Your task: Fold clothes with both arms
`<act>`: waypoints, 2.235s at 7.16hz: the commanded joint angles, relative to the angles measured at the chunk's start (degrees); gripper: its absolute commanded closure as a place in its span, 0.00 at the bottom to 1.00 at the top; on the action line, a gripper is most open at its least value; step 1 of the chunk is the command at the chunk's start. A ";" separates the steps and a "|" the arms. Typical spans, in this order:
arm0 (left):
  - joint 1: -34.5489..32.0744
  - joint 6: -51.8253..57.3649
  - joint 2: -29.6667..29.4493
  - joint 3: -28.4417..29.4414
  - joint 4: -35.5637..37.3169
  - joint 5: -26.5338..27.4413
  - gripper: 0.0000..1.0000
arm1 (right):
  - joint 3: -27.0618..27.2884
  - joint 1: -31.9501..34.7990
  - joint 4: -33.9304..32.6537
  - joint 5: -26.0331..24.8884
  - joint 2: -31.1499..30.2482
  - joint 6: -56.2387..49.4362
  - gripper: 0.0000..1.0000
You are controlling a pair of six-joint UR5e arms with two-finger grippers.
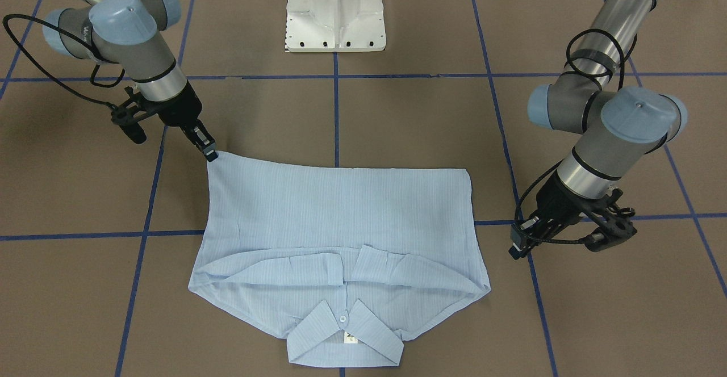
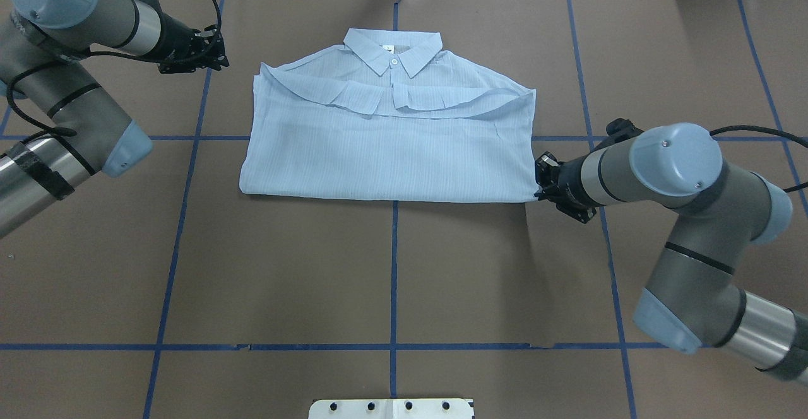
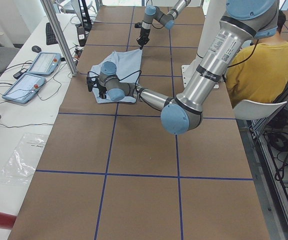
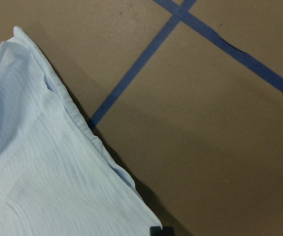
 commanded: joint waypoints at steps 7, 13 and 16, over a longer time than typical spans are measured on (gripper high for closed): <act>9.39 -15.26 5.88 -16.31 0.63 -7.16 0.68 | 22.94 -30.45 -0.53 16.25 -19.48 2.61 0.00; 22.56 -33.98 8.70 -20.08 5.16 1.27 0.40 | 11.41 -4.96 -0.45 11.86 -4.96 -1.14 0.00; 26.70 -36.96 8.87 -23.17 10.20 3.11 0.41 | 5.47 0.83 -0.36 7.91 -2.08 -12.67 0.00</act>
